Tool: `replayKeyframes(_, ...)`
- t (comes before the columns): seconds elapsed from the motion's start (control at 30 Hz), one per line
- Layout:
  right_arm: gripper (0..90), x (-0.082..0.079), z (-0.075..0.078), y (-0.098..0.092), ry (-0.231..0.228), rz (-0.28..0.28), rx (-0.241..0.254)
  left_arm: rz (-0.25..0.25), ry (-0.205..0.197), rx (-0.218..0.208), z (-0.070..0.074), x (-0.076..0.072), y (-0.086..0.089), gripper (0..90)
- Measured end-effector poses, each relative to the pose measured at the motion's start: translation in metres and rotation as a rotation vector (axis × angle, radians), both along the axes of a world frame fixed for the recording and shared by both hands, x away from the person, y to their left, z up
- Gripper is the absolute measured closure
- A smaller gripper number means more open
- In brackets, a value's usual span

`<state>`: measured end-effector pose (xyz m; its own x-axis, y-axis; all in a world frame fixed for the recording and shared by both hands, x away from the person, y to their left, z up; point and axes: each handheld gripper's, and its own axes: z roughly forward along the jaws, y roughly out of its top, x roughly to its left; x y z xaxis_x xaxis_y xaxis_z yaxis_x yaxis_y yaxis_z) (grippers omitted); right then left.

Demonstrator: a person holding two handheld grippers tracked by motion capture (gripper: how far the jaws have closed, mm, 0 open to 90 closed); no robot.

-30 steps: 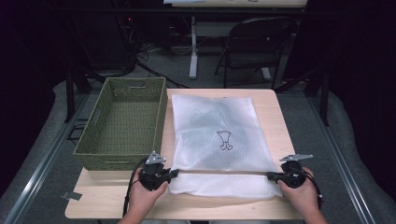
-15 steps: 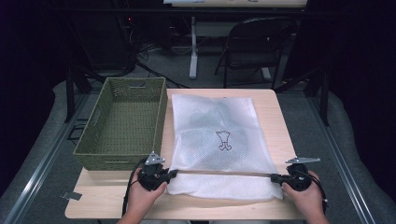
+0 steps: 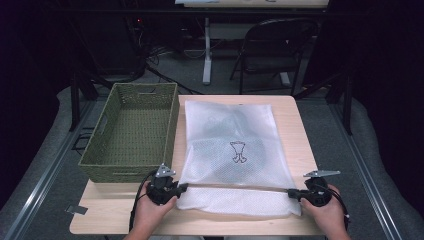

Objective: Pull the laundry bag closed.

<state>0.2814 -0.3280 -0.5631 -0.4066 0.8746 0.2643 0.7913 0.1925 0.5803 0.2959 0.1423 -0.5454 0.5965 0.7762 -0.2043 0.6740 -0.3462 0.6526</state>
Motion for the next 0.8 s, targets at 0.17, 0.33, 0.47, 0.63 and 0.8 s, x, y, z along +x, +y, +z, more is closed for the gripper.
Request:
replayKeyframes(0.17, 86.9, 0.0, -0.001, 0.0, -0.003, 0.005, -0.002, 0.0, 0.014, 0.013, -0.002, 0.0, 0.0, 73.0)
replayKeyframes(0.33, 86.6, 0.0, -0.001, 0.0, -0.002, 0.007, 0.0, 0.003, 0.01, 0.036, -0.006, 0.0, -0.002, 71.1)
replayKeyframes(0.47, 86.3, 0.001, -0.001, 0.0, -0.003, 0.009, -0.004, 0.008, 0.016, 0.039, -0.008, 0.001, -0.002, 68.9)
replayKeyframes(0.63, 85.6, 0.001, -0.001, 0.001, -0.005, 0.01, -0.012, 0.006, 0.016, 0.046, -0.01, 0.002, -0.001, 63.6)
replayKeyframes(0.8, 81.0, 0.0, -0.001, 0.001, -0.012, 0.013, -0.015, 0.018, 0.021, 0.045, -0.013, 0.002, -0.001, 57.7)
